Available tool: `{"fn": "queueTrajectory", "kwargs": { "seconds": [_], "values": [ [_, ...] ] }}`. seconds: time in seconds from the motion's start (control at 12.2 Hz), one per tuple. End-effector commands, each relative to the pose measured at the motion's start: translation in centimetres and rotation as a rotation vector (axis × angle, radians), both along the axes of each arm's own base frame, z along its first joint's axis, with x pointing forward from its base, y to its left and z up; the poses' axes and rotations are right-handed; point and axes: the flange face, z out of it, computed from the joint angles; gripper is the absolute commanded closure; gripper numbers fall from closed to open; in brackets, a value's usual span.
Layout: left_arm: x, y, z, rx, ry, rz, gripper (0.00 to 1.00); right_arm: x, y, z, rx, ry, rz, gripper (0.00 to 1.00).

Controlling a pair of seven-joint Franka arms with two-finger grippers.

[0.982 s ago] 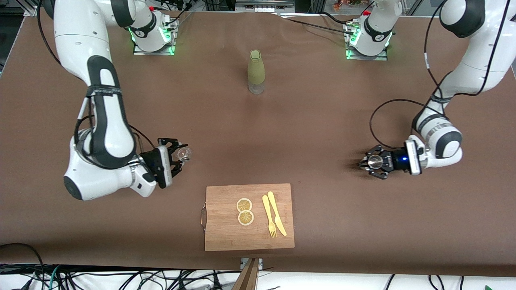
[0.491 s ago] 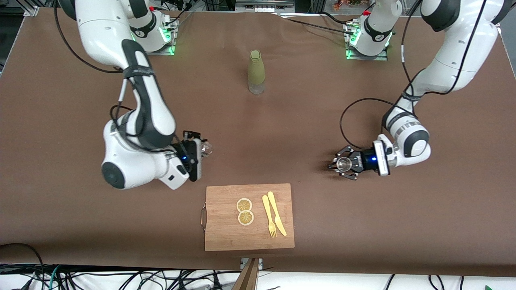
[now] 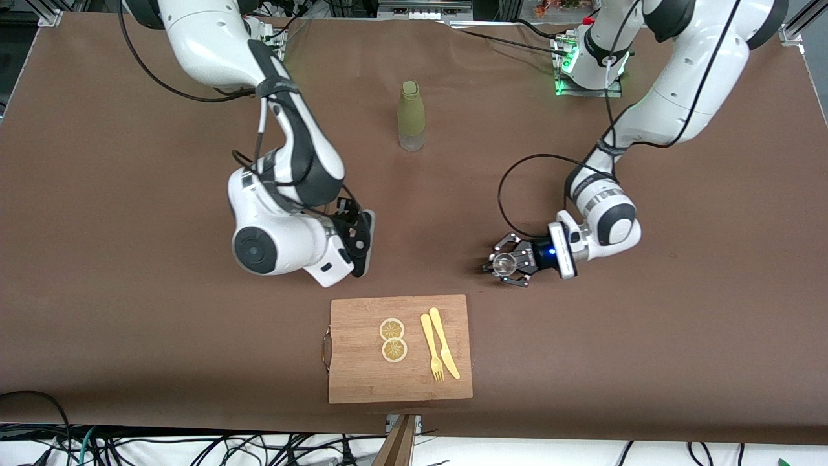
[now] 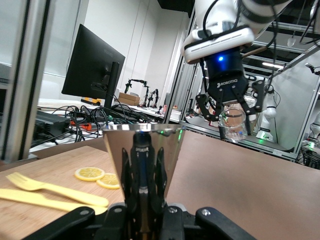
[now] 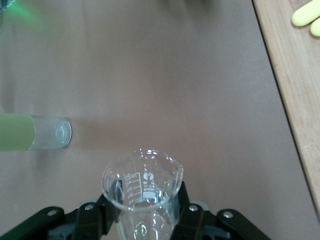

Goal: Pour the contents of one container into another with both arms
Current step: 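Hold the beaker with the right gripper while the left gripper positions the jigger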

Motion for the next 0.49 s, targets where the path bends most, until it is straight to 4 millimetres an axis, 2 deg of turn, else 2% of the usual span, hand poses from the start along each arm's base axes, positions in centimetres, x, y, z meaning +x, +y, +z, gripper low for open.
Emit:
{"fn": "queueTrajectory", "kwargs": {
  "seconds": [0.0, 0.16, 0.41],
  "values": [
    [-1.5, -3.1, 0.3, 0.025, -0.056, 0.050, 1.00, -0.8, 2.1, 2.0, -0.048, -0.054, -0.035, 0.69],
    [-2.0, -4.7, -0.2, 0.043, -0.072, 0.083, 1.00, -1.5, 3.7, 2.8, -0.081, -0.074, -0.062, 0.69],
    [-3.3, -7.4, -0.9, 0.041, -0.084, 0.107, 1.00, -2.8, 5.9, 2.8, -0.110, -0.090, -0.078, 0.69]
  ]
}}
